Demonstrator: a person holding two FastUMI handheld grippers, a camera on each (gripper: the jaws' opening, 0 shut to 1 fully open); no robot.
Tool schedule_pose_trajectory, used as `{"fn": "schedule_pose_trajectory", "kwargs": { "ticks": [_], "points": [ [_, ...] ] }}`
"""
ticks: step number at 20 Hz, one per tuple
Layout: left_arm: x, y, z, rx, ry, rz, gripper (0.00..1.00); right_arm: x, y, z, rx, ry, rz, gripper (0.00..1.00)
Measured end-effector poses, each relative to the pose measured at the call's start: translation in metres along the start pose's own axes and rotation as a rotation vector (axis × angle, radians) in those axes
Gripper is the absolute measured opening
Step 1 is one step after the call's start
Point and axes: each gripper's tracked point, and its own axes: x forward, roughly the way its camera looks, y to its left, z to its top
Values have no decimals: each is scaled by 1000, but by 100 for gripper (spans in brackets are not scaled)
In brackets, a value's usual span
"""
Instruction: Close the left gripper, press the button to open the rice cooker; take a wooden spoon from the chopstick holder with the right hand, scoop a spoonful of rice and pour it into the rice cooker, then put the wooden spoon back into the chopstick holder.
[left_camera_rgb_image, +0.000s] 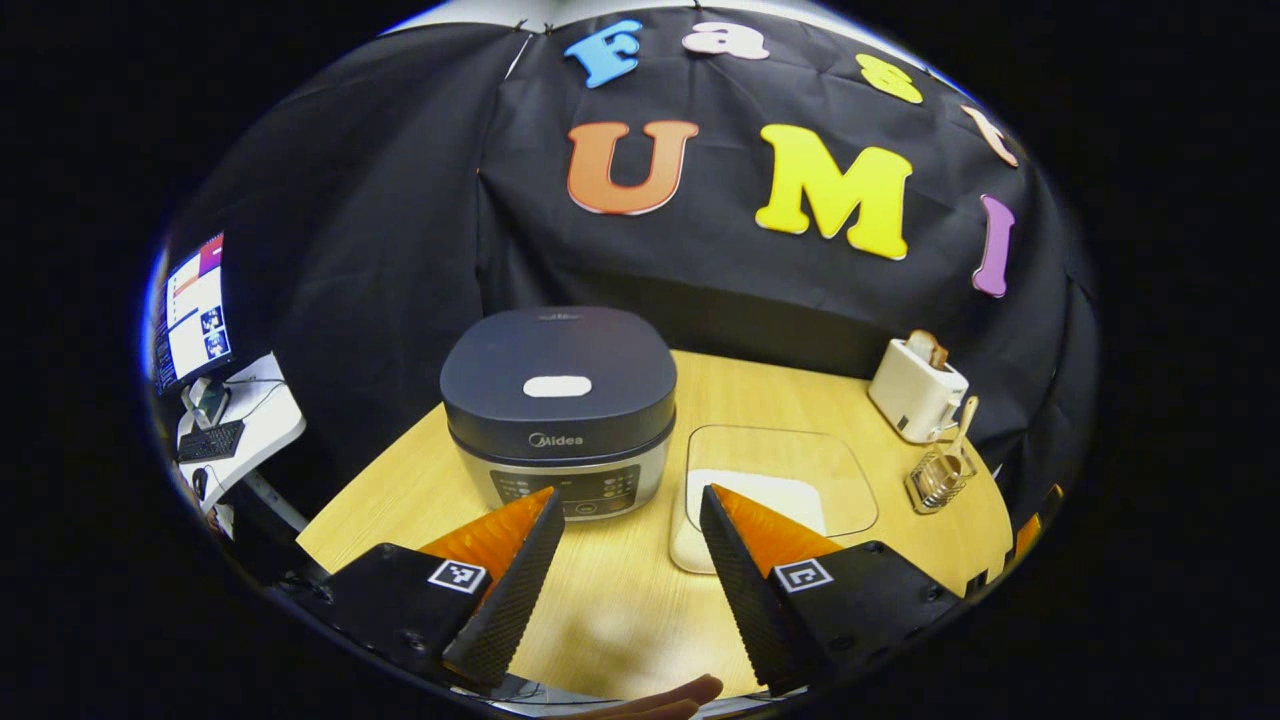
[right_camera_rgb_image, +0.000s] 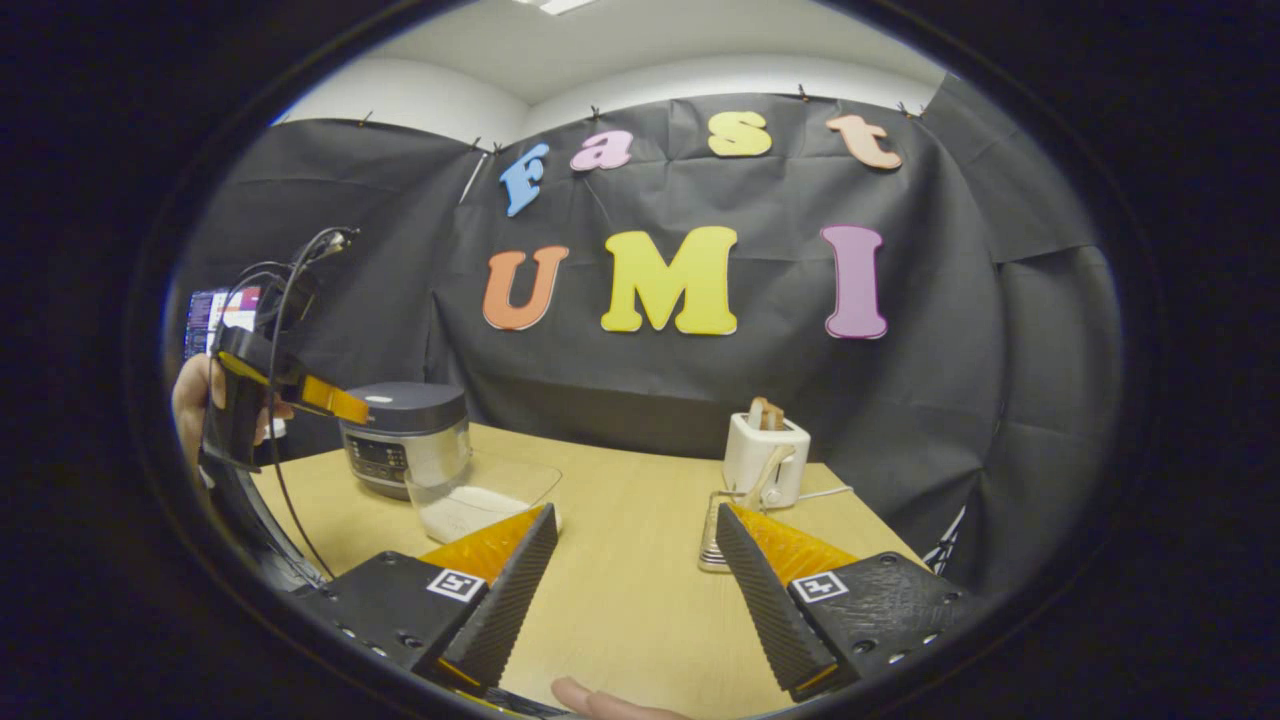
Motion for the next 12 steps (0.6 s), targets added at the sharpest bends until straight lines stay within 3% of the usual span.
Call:
{"fn": "schedule_pose_trajectory", "kwargs": {
  "ticks": [6, 12],
  "points": [
    [-44, -20, 6, 116, -177, -6, 88, -3, 6, 17, -27, -25, -35, 97],
    [-61, -36, -7, 110, -255, -39, 88, 2, 15, 19, 18, -23, -32, 95]
  ]
}}
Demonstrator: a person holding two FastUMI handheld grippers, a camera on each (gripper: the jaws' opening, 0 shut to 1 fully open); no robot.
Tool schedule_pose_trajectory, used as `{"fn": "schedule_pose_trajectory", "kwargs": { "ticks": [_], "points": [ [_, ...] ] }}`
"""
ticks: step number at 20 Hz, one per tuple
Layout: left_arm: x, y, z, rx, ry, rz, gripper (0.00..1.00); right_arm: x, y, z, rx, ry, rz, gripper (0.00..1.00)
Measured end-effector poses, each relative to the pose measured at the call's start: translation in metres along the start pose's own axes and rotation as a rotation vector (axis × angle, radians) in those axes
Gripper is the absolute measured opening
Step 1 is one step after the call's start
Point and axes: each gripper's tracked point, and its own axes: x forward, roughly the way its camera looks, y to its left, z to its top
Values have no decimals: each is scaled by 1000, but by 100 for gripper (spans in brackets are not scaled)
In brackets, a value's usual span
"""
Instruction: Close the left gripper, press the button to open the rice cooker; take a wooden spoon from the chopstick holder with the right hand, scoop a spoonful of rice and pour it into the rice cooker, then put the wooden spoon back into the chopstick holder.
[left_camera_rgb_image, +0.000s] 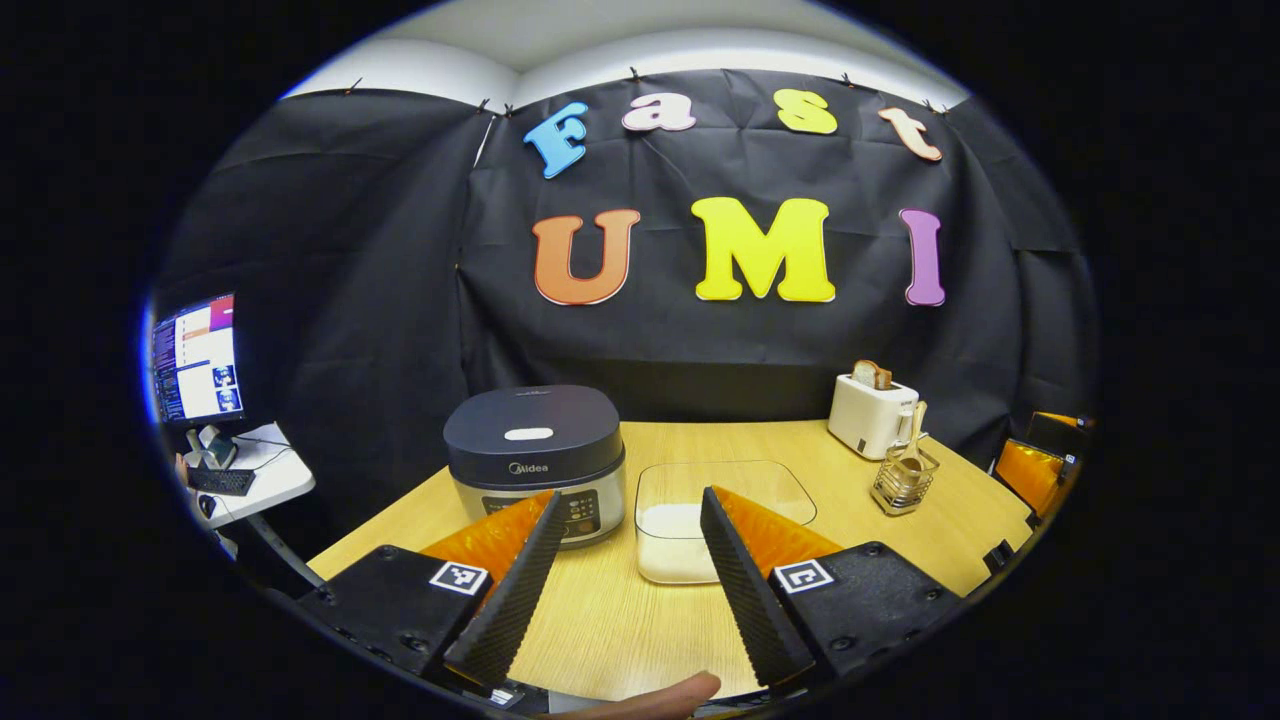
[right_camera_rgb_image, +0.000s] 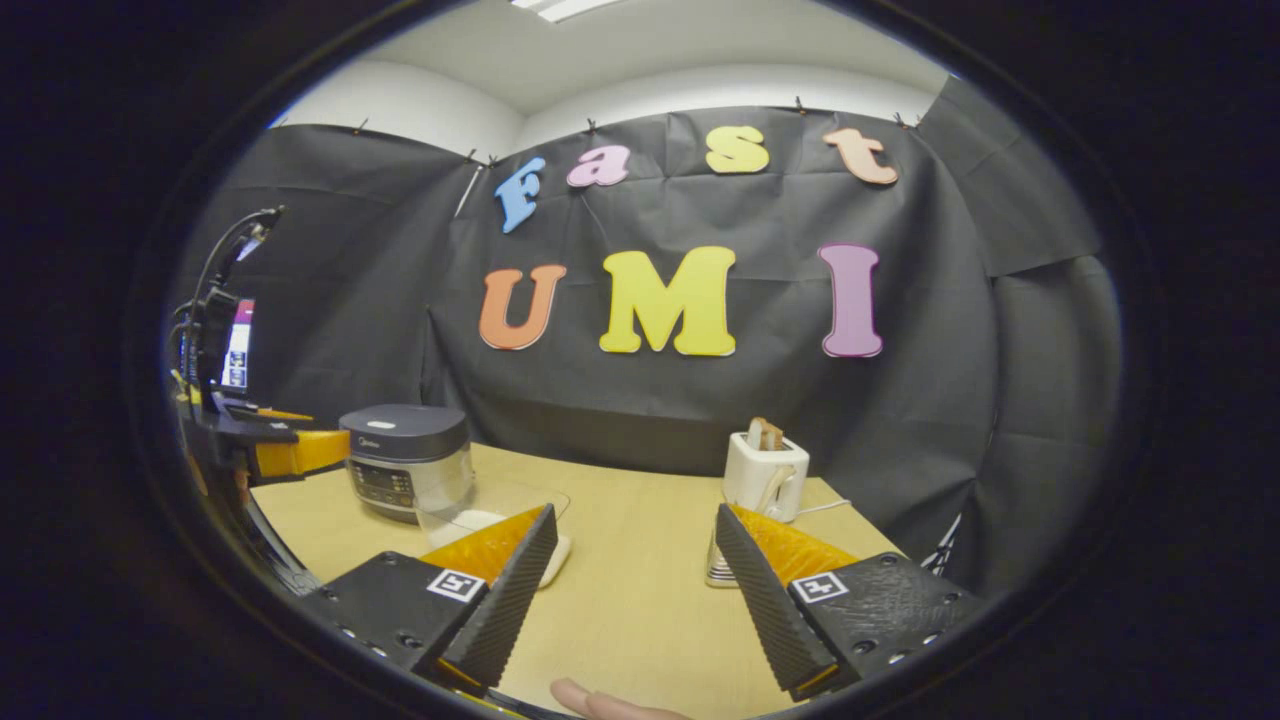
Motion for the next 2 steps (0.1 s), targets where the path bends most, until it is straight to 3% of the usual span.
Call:
{"fn": "schedule_pose_trajectory", "kwargs": {
  "ticks": [2],
  "points": [
    [-2, -5, -4, -20, -23, -12, 88, 3, 3, -7, 15, 13, 5, 98]
  ]
}}
